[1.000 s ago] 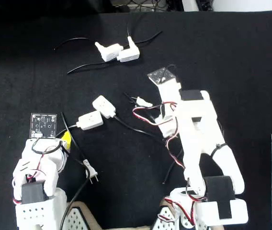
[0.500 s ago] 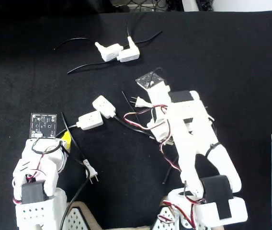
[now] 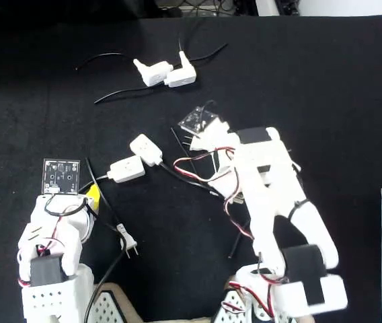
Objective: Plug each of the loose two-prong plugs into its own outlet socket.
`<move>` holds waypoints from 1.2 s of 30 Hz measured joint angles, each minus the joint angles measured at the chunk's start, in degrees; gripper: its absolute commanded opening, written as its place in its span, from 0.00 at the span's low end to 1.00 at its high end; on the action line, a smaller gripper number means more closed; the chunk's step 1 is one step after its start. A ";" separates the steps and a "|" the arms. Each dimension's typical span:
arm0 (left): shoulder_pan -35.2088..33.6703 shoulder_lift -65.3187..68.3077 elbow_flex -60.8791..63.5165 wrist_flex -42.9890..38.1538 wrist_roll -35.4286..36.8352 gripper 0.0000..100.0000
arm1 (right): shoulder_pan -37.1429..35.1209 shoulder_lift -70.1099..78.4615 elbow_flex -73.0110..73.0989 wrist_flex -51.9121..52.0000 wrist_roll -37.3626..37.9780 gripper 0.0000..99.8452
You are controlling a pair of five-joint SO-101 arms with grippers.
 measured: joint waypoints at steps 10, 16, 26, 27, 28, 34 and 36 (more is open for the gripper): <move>0.00 0.00 0.00 0.00 0.00 0.21 | -1.14 9.49 -0.26 0.00 0.26 0.19; 0.00 0.00 0.00 0.00 0.00 0.21 | -1.23 10.37 -2.37 -0.09 0.26 0.19; 0.00 0.00 0.00 0.00 0.00 0.21 | -2.37 14.51 -4.04 -0.35 0.26 0.19; 0.00 0.00 0.00 0.00 0.00 0.21 | -2.37 15.12 -4.75 -0.26 0.26 0.18; 0.00 0.00 0.00 0.00 0.00 0.21 | -2.29 15.65 -5.36 -0.26 0.26 0.16; 0.00 0.00 0.00 0.00 0.00 0.21 | -2.20 16.79 -6.42 -0.62 0.26 0.04; 0.00 0.00 0.00 0.00 0.00 0.21 | -2.20 16.79 -6.42 -0.62 0.26 0.02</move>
